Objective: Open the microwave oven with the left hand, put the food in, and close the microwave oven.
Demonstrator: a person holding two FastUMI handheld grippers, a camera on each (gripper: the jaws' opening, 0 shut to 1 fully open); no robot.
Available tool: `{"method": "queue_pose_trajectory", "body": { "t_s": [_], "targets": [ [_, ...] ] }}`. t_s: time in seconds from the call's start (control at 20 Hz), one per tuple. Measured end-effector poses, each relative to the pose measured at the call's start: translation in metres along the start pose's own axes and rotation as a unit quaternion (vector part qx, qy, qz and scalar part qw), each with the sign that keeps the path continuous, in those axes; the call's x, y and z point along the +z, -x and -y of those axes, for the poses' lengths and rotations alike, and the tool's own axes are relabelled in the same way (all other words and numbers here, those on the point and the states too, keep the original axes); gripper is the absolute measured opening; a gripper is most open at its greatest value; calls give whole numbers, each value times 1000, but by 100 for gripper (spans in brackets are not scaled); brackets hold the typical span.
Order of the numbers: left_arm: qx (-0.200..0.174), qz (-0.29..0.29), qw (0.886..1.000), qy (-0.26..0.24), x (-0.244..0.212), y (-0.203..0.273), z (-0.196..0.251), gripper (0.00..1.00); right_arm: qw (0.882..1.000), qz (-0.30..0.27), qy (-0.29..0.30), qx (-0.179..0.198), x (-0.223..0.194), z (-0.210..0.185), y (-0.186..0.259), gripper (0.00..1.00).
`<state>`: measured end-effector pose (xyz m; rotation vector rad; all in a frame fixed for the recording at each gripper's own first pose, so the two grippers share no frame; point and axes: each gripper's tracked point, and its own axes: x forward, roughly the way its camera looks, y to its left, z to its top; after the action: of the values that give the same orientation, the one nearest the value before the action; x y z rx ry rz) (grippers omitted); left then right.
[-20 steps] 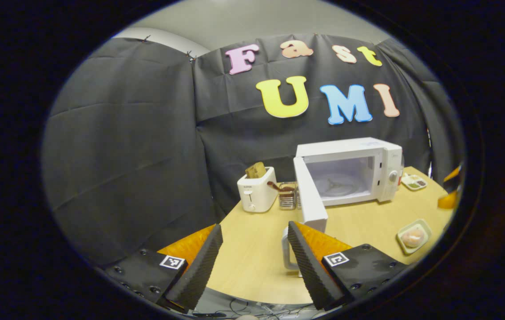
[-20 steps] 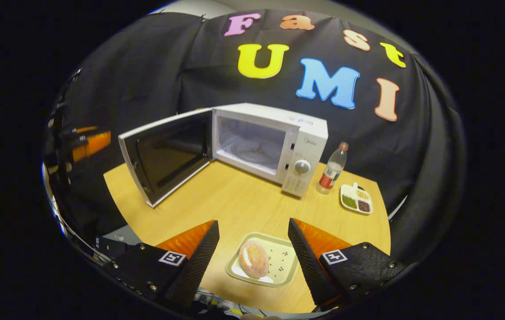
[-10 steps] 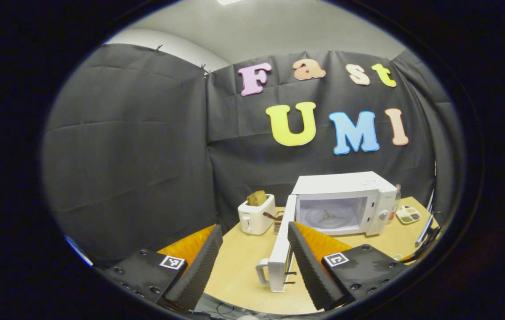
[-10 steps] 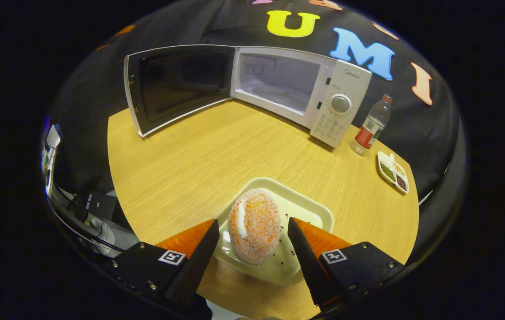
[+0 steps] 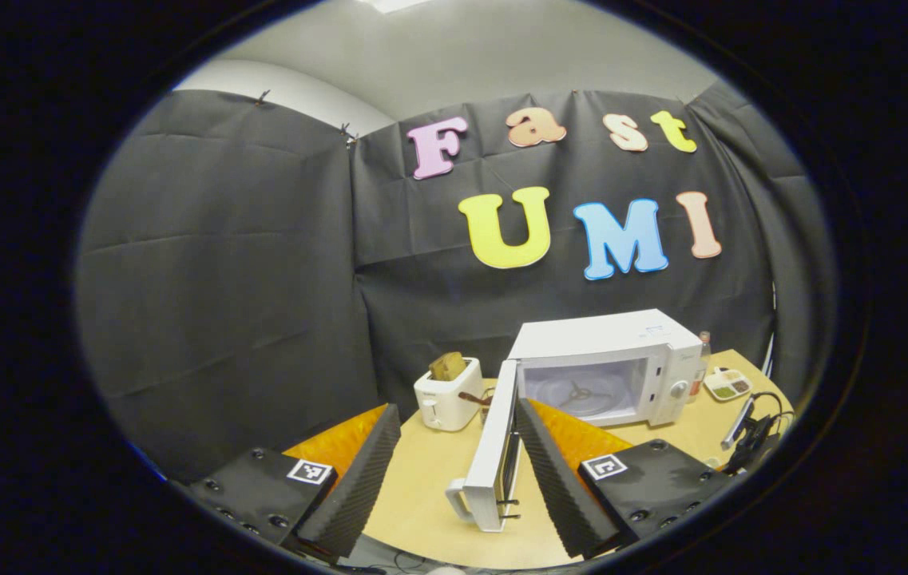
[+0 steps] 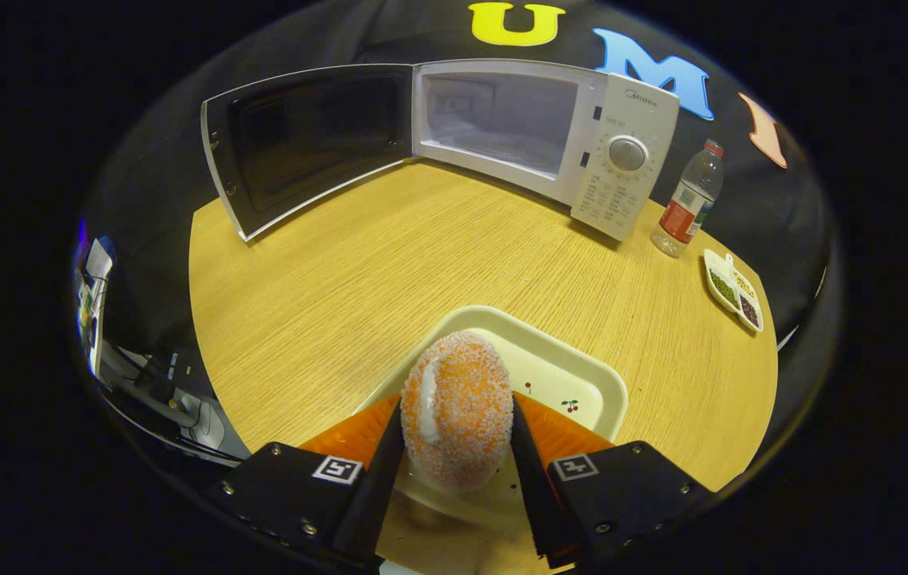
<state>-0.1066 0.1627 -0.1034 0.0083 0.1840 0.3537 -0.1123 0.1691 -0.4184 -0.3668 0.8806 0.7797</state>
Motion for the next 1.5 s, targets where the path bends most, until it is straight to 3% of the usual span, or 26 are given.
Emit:
{"method": "queue_pose_trajectory", "body": {
  "t_s": [0.05,0.2,0.4,0.65,0.85,1.05,1.25,1.4,1.5],
  "targets": [
    [-3,0,1000,0,0,-3,-1,100,1000,-4,-1,0,0,0,-1,64],
    [-16,1,1000,4,-1,-12,-1,100,1000,1,-21,-4,11,1,5,64],
    [-38,0,999,10,-3,-24,-1,100,995,36,-88,7,60,-4,18,64],
    [-58,-7,998,2,-12,-41,-10,100,972,105,-202,65,165,-34,21,64],
    [-79,-3,997,-12,-10,-51,-13,99,953,149,-253,72,241,-46,-13,63],
    [-94,-2,995,-21,-13,-69,-19,98,927,187,-322,44,301,-35,-59,63],
    [-107,-4,994,-11,-32,-89,-22,100,898,209,-388,-13,336,-9,-112,63],
    [-115,-1,993,-12,-45,-103,-25,100,874,238,-417,-78,355,21,-141,63],
    [-114,2,993,-6,-53,-113,-29,98,866,241,-425,-103,362,32,-161,63]
  ]
}}
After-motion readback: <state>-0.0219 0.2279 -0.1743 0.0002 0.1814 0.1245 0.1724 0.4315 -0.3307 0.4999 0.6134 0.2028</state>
